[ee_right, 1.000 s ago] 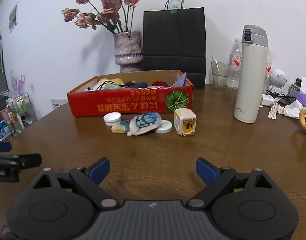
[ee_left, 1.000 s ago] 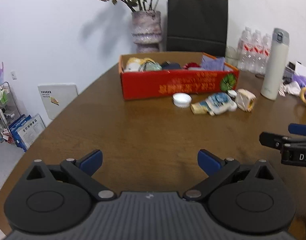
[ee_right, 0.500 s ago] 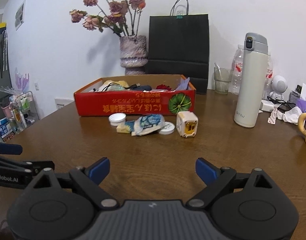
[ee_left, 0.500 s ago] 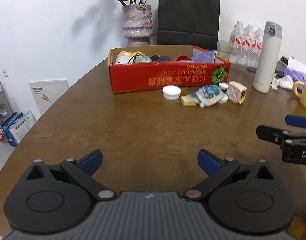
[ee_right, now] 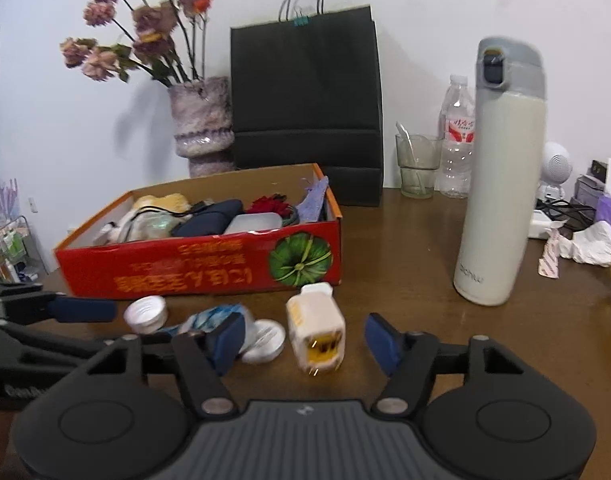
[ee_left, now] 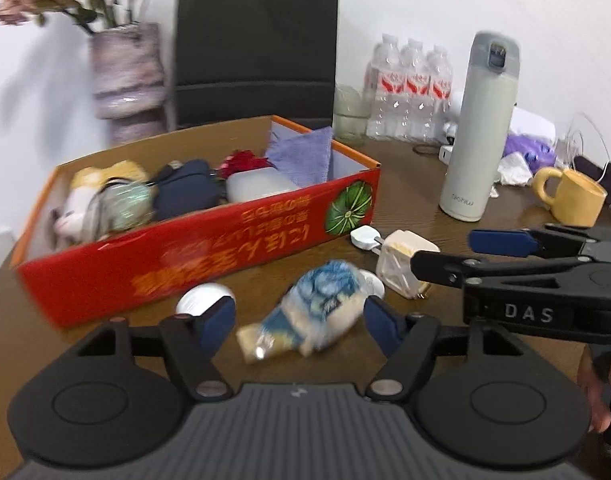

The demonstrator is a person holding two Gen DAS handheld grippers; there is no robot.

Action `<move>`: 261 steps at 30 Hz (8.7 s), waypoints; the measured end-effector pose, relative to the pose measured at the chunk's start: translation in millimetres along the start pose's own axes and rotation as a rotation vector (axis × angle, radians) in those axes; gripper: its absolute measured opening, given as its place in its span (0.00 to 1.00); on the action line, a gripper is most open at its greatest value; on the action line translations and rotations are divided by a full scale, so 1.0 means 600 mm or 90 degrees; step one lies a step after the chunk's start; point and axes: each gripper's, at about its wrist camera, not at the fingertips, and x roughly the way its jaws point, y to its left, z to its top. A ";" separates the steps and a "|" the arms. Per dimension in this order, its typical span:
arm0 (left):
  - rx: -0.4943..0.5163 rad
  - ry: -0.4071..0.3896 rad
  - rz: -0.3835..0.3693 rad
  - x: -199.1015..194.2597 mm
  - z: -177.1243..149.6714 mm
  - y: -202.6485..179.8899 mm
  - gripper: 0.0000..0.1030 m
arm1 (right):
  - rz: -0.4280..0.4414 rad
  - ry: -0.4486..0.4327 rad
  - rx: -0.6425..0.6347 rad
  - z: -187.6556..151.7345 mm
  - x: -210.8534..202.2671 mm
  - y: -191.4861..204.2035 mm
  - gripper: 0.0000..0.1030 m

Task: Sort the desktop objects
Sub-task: 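Grasp the blue crumpled wrapper with left tool while right grasps white plug adapter, then drop the blue wrapper into the red box with left tool while right drops adapter in, then move both tools back toward the caps and sponge on the table, then grasp the yellow sponge with right tool while left grasps white bottle cap, then drop the yellow sponge into the red box with right tool while left drops cap in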

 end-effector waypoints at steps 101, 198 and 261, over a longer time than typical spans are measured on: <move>-0.192 0.060 0.178 -0.014 0.173 0.220 0.95 | 0.055 0.082 -0.023 0.282 0.137 0.074 0.82; -0.147 -0.023 0.136 -0.105 -0.054 0.129 0.40 | 0.114 -0.008 -0.030 -0.024 0.022 0.135 0.29; -0.209 0.088 0.131 0.070 0.118 0.296 0.48 | 0.177 0.252 -0.041 0.195 0.285 0.209 0.35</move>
